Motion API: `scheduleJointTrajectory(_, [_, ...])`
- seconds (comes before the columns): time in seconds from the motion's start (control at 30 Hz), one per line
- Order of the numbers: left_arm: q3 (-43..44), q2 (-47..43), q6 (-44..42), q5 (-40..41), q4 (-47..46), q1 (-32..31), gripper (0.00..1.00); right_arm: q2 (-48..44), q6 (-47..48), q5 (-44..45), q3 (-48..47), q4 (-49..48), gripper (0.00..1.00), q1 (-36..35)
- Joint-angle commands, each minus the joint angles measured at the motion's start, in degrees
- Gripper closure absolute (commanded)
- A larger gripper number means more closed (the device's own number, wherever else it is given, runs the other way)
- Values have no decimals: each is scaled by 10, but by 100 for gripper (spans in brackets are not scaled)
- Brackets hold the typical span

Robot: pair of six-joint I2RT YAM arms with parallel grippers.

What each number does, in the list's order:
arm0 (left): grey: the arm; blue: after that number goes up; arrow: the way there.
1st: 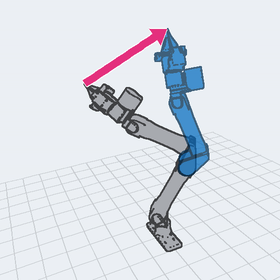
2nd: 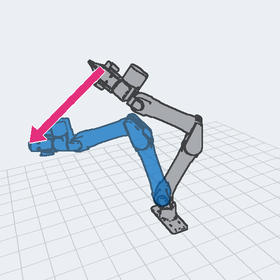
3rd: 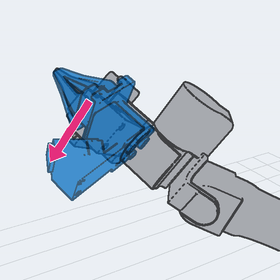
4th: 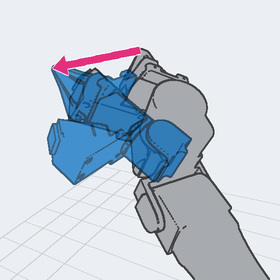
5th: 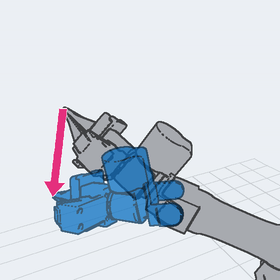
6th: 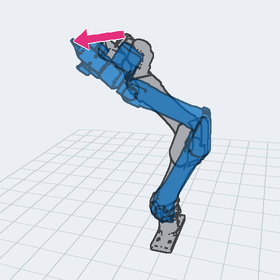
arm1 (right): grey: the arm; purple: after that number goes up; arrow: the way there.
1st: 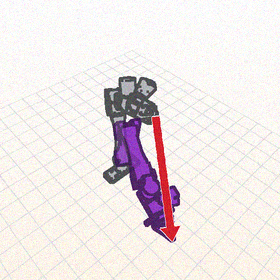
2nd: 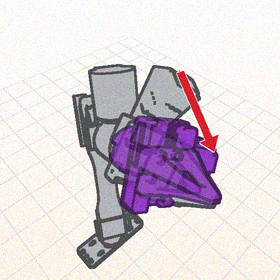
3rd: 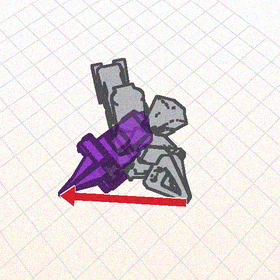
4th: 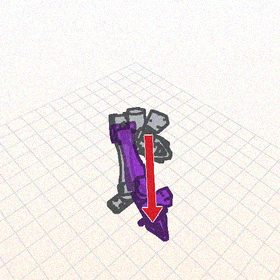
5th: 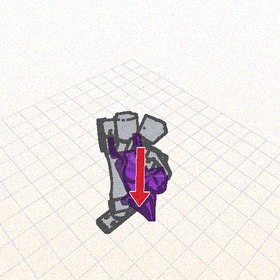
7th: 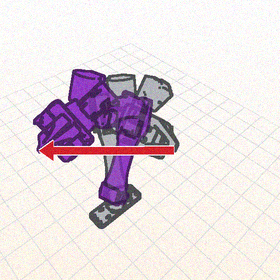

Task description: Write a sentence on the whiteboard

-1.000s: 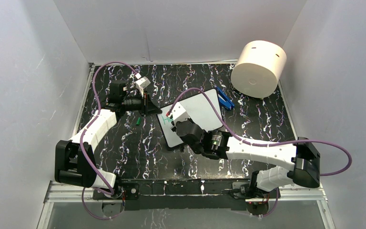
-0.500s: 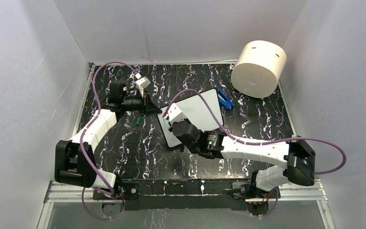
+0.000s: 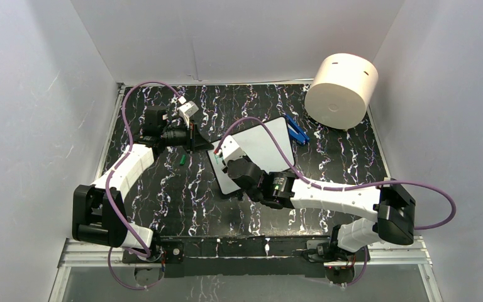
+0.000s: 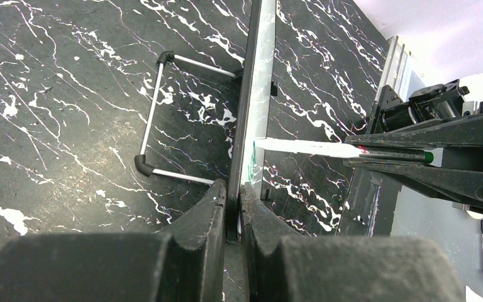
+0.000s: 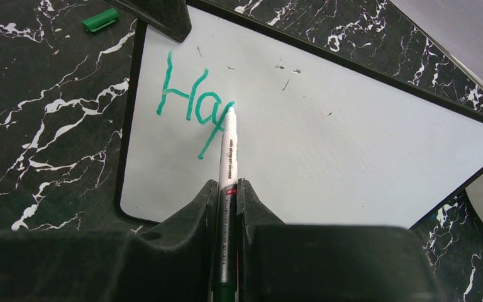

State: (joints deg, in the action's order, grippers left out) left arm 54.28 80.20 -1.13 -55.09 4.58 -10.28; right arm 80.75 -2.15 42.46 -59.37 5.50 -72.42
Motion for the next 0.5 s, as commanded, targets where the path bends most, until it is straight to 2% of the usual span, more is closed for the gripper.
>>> scheduleJointTrajectory(0.0, [-1, 14, -23, 29, 34, -12, 100, 5, 9, 14, -25, -42, 100, 8])
scheduleJointTrajectory(0.47, [0, 15, -23, 32, 34, -13, 100, -1, -3, 34, -28, -7, 100, 10])
